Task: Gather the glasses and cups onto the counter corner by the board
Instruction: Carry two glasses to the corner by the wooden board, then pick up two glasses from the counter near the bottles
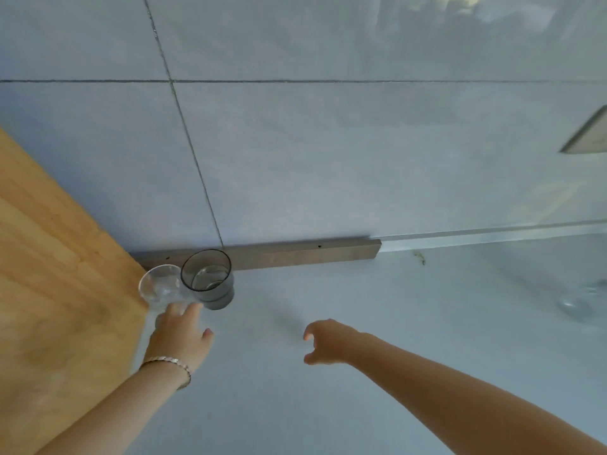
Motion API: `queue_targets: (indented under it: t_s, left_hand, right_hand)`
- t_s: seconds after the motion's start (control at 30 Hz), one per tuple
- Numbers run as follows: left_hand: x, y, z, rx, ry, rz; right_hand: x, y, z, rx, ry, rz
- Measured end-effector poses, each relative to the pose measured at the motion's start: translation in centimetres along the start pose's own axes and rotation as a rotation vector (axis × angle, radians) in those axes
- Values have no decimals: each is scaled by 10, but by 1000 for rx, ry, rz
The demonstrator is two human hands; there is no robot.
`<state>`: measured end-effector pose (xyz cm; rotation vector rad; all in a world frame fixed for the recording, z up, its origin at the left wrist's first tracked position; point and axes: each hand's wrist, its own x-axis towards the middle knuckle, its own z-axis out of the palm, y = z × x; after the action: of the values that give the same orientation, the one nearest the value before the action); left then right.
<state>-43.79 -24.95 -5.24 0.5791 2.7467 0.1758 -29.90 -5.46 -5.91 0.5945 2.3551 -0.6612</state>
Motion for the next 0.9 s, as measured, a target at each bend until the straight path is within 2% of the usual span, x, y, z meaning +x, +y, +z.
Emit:
queue_targets:
  t_s: [0.13,0.23,0.43,0.57,0.67,0.8,0.83,0.9]
  left_hand:
    - [-28,60,32,-19,-304,192]
    - [-44,127,57,83,-419,313]
    - [-90,290,97,172,-454,501]
    - [-119,389,123,217,-437,569]
    - [-142,460,143,252,-415,577]
    - [-160,534,159,274,-432,567]
    - [-163,548,161,278,-434,561]
    - [-167,571,166,274,-446,534]
  right_hand:
    - [-45,78,4,-1,-29,96]
    - [-79,146,3,37,6,193]
    - [-157,289,-3,208,85,328]
    - [-200,383,-10,220,177,380]
    - [-231,466,-24,222,343,426]
    - [-266,553,-54,299,740,528]
    - [-272,571,-61,310,781,589]
    - [-277,601,-70,307,702,748]
